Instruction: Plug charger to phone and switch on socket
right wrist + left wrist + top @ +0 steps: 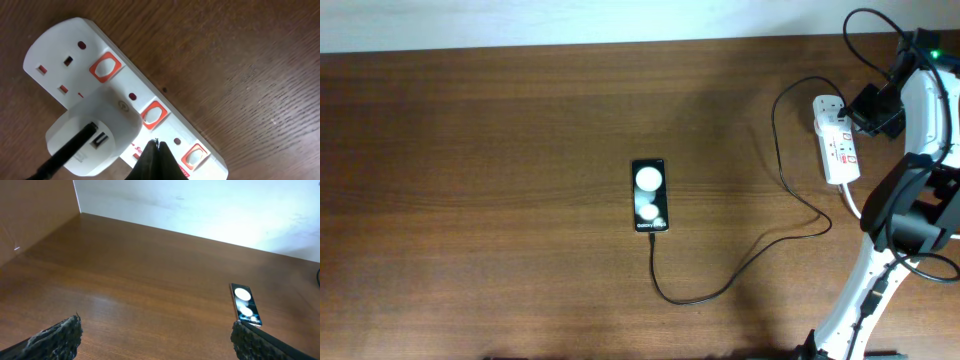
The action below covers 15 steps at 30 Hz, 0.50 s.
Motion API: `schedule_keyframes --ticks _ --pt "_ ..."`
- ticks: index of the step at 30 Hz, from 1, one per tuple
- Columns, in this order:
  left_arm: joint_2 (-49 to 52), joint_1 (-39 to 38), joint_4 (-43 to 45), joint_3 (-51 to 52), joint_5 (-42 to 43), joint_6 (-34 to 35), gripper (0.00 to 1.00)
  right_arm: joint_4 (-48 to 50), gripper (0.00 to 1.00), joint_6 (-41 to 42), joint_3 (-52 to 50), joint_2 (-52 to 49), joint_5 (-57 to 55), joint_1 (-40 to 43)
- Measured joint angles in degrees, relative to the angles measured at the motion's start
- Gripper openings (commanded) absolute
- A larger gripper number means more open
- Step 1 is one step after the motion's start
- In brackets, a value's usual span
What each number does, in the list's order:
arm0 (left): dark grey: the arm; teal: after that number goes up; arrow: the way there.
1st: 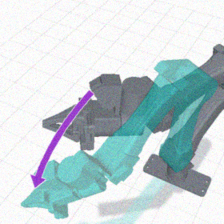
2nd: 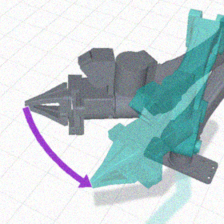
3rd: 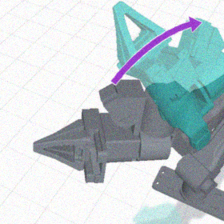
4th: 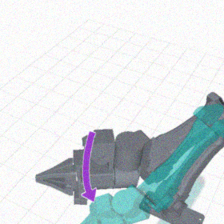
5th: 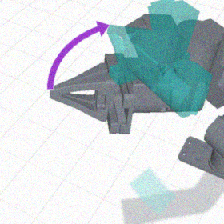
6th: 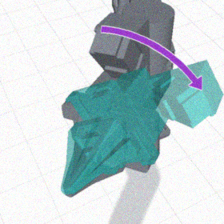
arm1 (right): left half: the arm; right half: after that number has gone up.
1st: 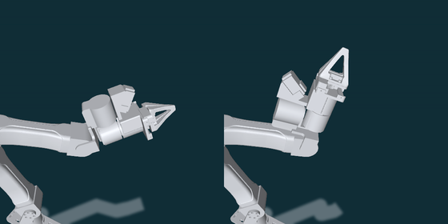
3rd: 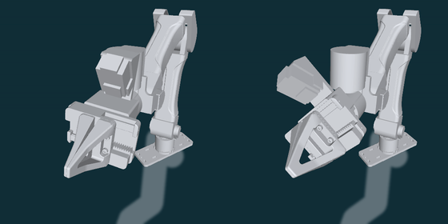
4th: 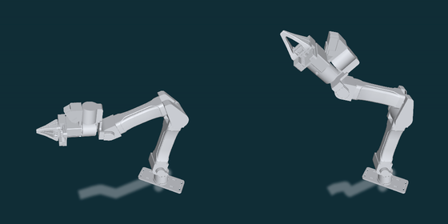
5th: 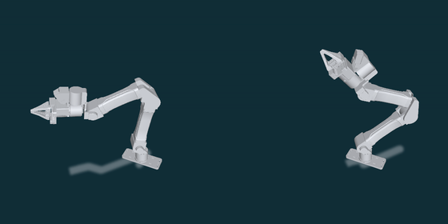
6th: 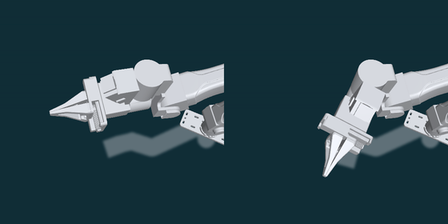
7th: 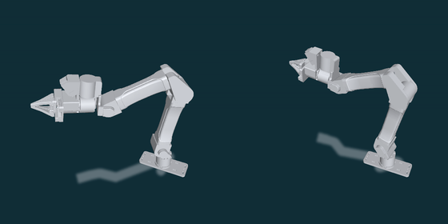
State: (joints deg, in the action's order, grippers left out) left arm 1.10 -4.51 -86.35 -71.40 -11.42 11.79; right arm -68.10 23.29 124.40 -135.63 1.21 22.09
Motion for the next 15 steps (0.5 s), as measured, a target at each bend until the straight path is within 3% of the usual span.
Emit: schedule_keyframes --ticks 9,15 --pt "0.0 0.0 0.0 0.0 0.0 0.0 0.99 1.14 0.04 0.04 0.11 -4.7 0.72 -1.09" --pt "0.0 0.0 -0.2 0.0 0.0 0.0 0.99 -6.01 0.04 -2.54 1.68 -5.44 2.23 -2.95"
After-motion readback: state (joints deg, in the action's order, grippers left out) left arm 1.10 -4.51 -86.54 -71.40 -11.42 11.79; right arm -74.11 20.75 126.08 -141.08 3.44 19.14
